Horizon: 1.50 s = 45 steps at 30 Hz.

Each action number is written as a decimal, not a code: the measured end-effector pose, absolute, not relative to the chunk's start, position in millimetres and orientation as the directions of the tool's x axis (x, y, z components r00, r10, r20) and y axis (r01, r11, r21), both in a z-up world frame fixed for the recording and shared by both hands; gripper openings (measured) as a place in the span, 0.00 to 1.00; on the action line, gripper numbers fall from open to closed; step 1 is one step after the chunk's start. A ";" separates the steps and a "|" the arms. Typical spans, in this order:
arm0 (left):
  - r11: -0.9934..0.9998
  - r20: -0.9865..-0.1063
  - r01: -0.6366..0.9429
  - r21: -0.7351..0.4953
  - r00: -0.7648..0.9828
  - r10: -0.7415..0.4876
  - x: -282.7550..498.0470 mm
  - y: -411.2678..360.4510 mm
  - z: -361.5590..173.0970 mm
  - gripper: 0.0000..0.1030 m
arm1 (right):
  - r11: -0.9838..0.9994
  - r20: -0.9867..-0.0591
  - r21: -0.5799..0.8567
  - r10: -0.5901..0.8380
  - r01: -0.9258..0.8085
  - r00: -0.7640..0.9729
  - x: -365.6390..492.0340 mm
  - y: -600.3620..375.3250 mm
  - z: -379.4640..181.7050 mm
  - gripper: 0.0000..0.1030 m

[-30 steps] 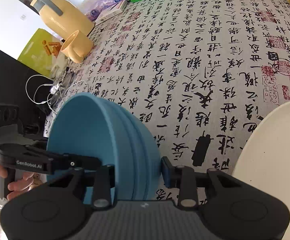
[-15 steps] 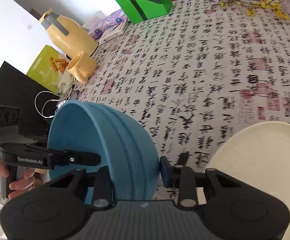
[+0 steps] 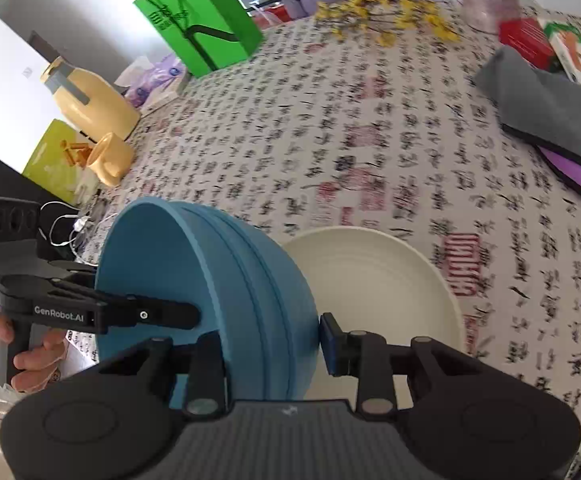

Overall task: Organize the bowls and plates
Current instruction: 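Carry the blue bowl stack over the cream plate stack with both tools, then lower the bowl stack onto the cream plates and open both tools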

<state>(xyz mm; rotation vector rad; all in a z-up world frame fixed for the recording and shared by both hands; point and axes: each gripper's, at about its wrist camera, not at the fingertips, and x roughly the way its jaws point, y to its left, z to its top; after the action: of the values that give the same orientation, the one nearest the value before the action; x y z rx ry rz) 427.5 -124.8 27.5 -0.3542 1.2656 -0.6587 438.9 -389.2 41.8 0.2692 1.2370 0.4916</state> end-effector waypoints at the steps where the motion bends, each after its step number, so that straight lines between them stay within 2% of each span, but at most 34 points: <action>1: 0.770 -0.765 0.253 -0.585 0.142 -0.628 429.8 -132.5 24.1 0.29 | 0.866 -0.836 0.457 0.496 -0.203 0.235 440.0 -396.4 38.0 0.29; 16: 0.798 -0.795 0.161 -0.580 0.104 -0.598 445.0 -165.5 9.8 0.32 | 0.839 -0.821 0.523 0.543 -0.148 0.176 454.4 -438.4 2.9 0.30; 19: 0.792 -0.784 0.154 -0.590 0.123 -0.608 446.0 -161.8 14.2 0.40 | 0.848 -0.828 0.509 0.529 -0.148 0.185 454.7 -436.9 2.4 0.35; 21: 0.792 -0.780 0.154 -0.590 0.141 -0.609 443.8 -158.0 21.4 0.41 | 0.847 -0.825 0.510 0.530 -0.149 0.195 453.0 -435.9 5.6 0.39; 24: 0.797 -0.773 0.180 -0.576 0.196 -0.603 435.2 -152.1 37.7 0.52 | 0.864 -0.830 0.474 0.503 -0.171 0.241 447.9 -435.0 18.4 0.41; 26: 0.803 -0.766 0.206 -0.559 0.243 -0.595 426.8 -147.0 50.2 0.60 | 0.877 -0.827 0.446 0.481 -0.181 0.292 441.9 -436.9 31.0 0.46; 30: 0.816 -0.744 0.245 -0.524 0.335 -0.578 408.1 -132.2 72.9 0.63 | 0.910 -0.814 0.371 0.416 -0.188 0.406 423.3 -441.6 60.7 0.47; 36: 0.852 -0.717 0.302 -0.428 0.460 -0.523 374.4 -112.7 96.3 0.65 | 0.912 -0.749 0.343 0.411 -0.226 0.520 389.6 -438.7 106.1 0.44; 38: 0.865 -0.703 0.321 -0.385 0.506 -0.500 360.7 -106.5 101.5 0.65 | 0.909 -0.729 0.331 0.416 -0.252 0.544 377.7 -430.7 118.5 0.31; 39: 0.866 -0.695 0.323 -0.382 0.518 -0.499 355.0 -101.8 103.2 0.65 | 0.907 -0.717 0.329 0.421 -0.262 0.556 371.2 -425.9 123.9 0.29; 42: 0.859 -0.669 0.312 -0.406 0.539 -0.512 339.4 -85.4 106.3 0.65 | 0.910 -0.686 0.299 0.414 -0.287 0.599 352.0 -409.2 134.1 0.26; 45: 0.880 -0.642 0.311 -0.360 0.602 -0.475 318.9 -72.5 109.9 0.69 | 0.926 -0.650 0.242 0.377 -0.291 0.660 330.5 -389.4 140.5 0.26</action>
<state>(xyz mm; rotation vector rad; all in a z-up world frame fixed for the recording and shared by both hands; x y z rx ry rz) 318.9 -72.5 109.9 -0.2204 0.8050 -0.4591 330.5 -389.4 140.5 0.1213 0.7616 0.3788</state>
